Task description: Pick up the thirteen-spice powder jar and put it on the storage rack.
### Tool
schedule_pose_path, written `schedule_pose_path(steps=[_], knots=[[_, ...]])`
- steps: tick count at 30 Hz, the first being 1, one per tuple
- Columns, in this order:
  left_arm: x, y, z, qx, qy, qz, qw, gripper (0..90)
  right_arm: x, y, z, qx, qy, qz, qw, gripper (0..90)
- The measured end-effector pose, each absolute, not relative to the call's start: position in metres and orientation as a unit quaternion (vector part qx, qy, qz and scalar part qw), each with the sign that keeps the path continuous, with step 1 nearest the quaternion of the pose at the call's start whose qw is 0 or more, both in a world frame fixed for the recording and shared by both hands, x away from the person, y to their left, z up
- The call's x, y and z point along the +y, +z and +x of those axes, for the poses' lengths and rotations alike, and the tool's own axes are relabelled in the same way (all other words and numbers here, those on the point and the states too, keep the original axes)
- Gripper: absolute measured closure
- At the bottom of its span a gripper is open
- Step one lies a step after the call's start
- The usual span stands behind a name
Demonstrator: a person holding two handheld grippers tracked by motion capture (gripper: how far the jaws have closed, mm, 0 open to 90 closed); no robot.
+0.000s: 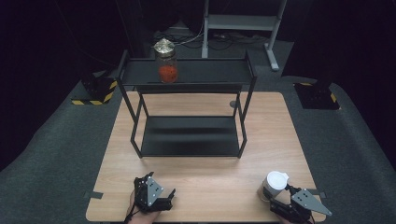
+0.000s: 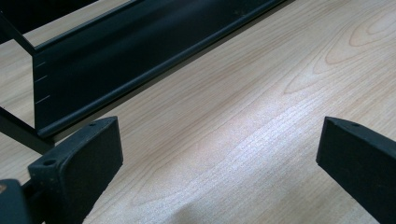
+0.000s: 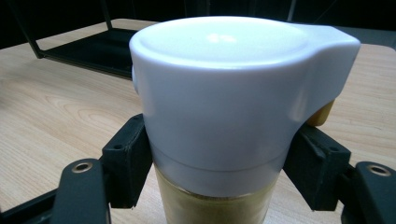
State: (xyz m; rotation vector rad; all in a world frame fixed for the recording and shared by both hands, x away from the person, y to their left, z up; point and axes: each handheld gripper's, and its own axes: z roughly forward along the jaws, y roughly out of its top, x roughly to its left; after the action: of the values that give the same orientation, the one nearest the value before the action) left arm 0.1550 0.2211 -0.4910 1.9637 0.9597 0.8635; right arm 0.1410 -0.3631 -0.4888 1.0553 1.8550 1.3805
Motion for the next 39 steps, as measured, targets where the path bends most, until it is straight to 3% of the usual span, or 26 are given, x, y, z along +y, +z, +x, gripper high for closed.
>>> schedule_pose_path(steps=[39], knots=[[0.225,-0.492,0.155,0.367,0.333,0.774,0.394,0.6,-0.293,-0.472,0.166,0.697,0.568,0.325,0.295,29.5]])
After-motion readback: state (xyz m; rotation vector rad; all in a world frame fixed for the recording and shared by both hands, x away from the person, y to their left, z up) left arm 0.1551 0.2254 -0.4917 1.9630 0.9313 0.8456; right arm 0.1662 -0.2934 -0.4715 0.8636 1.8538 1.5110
